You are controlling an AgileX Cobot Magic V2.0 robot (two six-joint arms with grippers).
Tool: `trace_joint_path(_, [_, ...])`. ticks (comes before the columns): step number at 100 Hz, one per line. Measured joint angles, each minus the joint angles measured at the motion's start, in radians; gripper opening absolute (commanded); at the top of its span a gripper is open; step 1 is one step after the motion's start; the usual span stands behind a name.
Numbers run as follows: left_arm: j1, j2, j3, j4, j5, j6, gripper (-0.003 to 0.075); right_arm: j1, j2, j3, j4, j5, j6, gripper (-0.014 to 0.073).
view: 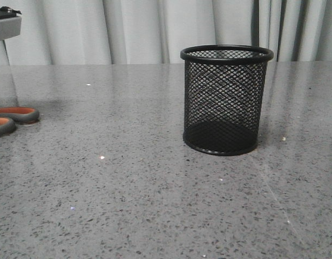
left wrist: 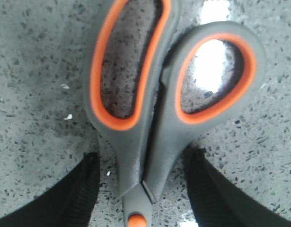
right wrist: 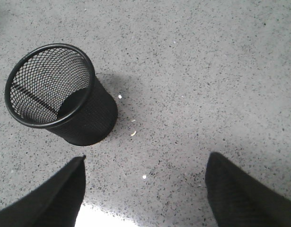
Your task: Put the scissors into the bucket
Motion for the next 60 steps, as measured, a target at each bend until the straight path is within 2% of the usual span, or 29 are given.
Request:
trace_joint_path(40, [0.000,0.001,-0.002,-0.023,0.007,0.028,0.0384,0.000,0.000,0.000,0.000,0.000,0.000,0.0476])
trace_joint_path(52, [0.000,0.002,-0.002,-0.032,0.013,0.034,0.0306,0.000,0.000,0.000,0.000,-0.002,0.000,0.0476])
trace_joint_path(60, [0.000,0.002,-0.002,-0.033,0.020,0.034,0.0220,0.000,0.000,0.000,0.000,-0.002,0.000,0.0476])
